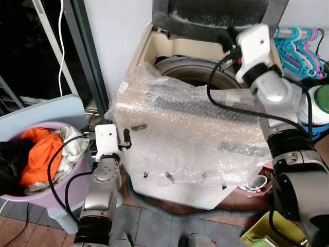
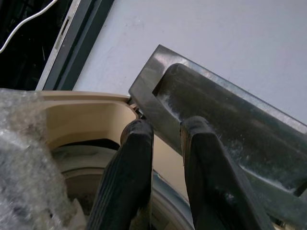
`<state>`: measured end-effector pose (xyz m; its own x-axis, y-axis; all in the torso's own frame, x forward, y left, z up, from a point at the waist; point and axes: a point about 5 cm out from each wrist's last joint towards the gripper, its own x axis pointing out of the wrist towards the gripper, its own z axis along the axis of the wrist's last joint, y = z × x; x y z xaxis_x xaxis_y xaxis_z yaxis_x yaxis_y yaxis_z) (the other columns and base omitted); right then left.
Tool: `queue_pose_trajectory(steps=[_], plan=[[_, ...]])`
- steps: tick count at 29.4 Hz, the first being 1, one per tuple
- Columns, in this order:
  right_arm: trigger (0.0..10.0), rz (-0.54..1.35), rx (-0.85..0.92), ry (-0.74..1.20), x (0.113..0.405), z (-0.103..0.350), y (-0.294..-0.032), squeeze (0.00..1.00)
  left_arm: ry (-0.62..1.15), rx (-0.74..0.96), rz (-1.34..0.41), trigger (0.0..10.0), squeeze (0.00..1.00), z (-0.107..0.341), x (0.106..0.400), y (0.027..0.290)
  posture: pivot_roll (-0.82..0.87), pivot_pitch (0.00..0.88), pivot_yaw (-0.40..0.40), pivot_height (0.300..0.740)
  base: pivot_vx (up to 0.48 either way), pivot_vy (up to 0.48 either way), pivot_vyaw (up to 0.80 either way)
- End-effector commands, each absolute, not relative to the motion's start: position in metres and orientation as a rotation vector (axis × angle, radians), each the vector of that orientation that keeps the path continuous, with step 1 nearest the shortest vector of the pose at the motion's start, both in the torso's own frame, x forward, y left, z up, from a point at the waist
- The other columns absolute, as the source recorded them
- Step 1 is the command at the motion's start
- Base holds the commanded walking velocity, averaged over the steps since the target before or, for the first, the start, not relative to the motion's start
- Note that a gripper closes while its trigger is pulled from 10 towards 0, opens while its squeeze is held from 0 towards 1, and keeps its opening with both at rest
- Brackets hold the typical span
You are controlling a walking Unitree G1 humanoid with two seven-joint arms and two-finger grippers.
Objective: Clothes washing
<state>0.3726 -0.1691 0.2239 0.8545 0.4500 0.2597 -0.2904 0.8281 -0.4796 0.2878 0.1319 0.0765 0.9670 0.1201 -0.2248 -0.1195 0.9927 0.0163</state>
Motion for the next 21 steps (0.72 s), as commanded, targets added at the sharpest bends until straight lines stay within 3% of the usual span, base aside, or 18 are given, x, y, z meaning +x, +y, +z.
queue_pose_trajectory(steps=[1, 10, 18, 21], plan=[[10.0, 0.389, -0.392, -0.412, 0.362, 0.225, -0.169, 1.00, 0.197, -0.011, 0.106, 10.0, 0.00, 0.083, 0.290, 0.128, -0.10, 0.000, 0.000, 0.740, 0.000, 0.480, 0.00], [10.0, 0.199, -0.232, -0.335, 0.327, 0.187, -0.180, 1.00, 0.162, 0.026, 0.099, 10.0, 0.00, 0.088, 0.286, 0.129, -0.08, 0.000, 0.013, 0.740, 0.000, 0.480, 0.00], [10.0, 0.217, -0.231, -0.319, 0.309, 0.181, -0.166, 1.00, 0.150, 0.047, 0.108, 10.0, 0.00, 0.089, 0.284, 0.134, -0.06, 0.000, 0.013, 0.740, 0.000, 0.480, 0.00], [10.0, 0.230, -0.214, -0.317, 0.307, 0.181, -0.158, 1.00, 0.179, 0.051, 0.126, 10.0, 0.00, 0.086, 0.283, 0.135, -0.06, 0.000, 0.013, 0.740, 0.000, 0.480, 0.68]])
